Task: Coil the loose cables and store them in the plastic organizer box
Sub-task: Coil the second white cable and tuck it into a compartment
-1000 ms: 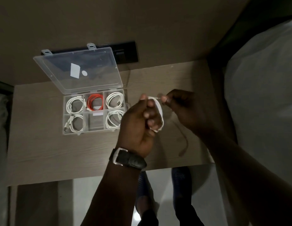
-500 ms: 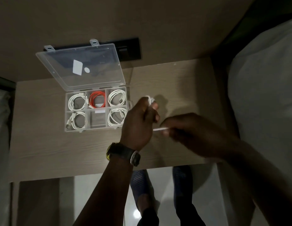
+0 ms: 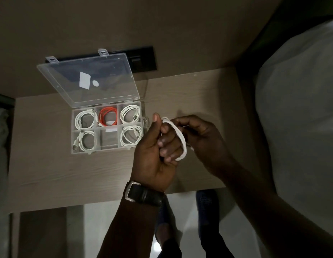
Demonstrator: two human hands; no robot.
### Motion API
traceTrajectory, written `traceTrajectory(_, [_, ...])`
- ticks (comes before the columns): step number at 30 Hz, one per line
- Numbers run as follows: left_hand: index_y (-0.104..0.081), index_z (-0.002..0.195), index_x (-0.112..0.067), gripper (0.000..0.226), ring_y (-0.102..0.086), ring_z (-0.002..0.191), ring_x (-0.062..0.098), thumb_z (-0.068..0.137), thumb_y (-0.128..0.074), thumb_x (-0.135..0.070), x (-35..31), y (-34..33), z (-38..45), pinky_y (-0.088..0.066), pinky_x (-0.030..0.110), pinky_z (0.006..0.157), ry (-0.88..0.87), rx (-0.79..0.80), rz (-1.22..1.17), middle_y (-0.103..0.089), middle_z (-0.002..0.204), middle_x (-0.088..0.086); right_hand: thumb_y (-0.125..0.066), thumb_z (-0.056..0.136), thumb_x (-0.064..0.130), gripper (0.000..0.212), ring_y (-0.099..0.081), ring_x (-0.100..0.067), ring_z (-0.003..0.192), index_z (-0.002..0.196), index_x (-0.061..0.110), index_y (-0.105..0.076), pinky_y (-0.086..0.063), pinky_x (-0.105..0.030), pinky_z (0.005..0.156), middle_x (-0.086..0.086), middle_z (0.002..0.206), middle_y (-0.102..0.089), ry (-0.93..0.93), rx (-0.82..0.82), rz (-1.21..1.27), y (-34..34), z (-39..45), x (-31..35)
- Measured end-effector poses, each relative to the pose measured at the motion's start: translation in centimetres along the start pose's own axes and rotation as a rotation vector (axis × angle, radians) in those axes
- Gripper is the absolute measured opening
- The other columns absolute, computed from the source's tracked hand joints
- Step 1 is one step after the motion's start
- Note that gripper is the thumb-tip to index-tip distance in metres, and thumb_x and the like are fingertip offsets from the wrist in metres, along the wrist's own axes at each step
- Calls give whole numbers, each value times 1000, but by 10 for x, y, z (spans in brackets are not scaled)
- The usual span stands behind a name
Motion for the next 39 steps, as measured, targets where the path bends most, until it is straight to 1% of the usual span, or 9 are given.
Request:
traceTrajectory(3, [-46,71,-16,36,-36,32,4,95,-39,-42,-5,5,0,-15,14,37,-22,-17,-47,-37,44,-9,-64,86,-9,27,-70,-24,93,109,2,-73,-54,-29,84,-15,103,-72,-23,-30,-62,-9,-10,-9])
traceTrajectory(7, [-48,72,-14,36,-39,31,4,95,-40,-41,-7,10,0,-21,12,32,-59,-26,-66,-40,44,-8,-67,83,-8,16,-66,-12,64,88,4,-76,-48,-23,61,-9,77,-74,-156,68,3,-26,-18,-20])
traceTrajectory(10, [-48,73,-14,35,-39,30,3,93,-42,-42,-11,9,1,-25,11,30,-63,-25,-30,-42,43,-8,-55,87,-4,18,-62,-29,79,100,-11,-65,-50,-34,69,-24,89,-66,-332,74,279,-25,-20,-30])
traceTrajectory(14, [-49,73,-13,34,-37,34,2,93,-46,-41,-19,20,1,-26,13,32,-98,-154,132,-40,45,-7,-46,91,19,45,-58,-35,99,120,-15,-55,-49,-36,84,-27,109,-61,-419,201,482,-28,-23,-26])
traceTrajectory(21, [-58,72,-12,35,-36,37,8,83,-61,-45,-31,37,-13,-29,18,37,-211,-382,527,-42,48,-3,-60,91,10,18,-71,-22,92,104,8,-73,-54,-34,88,-9,91,-75,-367,295,313,-32,-29,-19])
traceTrajectory(30, [-59,74,-11,33,-55,43,14,97,-54,-35,-40,32,-9,-42,21,41,-225,-337,781,-49,50,0,-53,94,11,23,-62,-15,71,103,-9,-62,-46,-36,78,-1,69,-63,-417,173,272,-30,-23,-29])
traceTrajectory(34, [-60,71,-14,35,-60,52,23,96,-54,-38,-48,30,-14,-54,40,53,-357,-376,943,-54,55,4,-51,91,-1,16,-57,-13,59,83,1,-64,-51,-25,62,4,59,-60,-301,135,146,-33,-13,-16])
traceTrajectory(36, [-61,70,-17,36,-62,59,24,96,-53,-42,-52,27,-19,-55,45,63,-462,-421,1061,-57,58,3,-52,89,-1,19,-58,-13,59,77,5,-64,-52,-29,62,4,59,-61,-229,86,17,-30,-6,-9])
traceTrajectory(39, [-60,71,-19,39,-58,64,8,96,-49,-46,-63,26,-24,-49,28,65,-575,-470,1199,-60,64,-1,-58,91,9,12,-67,-24,70,83,10,-68,-57,-44,70,-4,73,-69,-110,25,-244,-25,3,3])
Point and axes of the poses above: each hand's wrist, its own z-axis towards the middle knuckle, its own y-axis out of the back of the hand, x = y × z, the point moved 10 cm from there along z, towards the middle knuckle
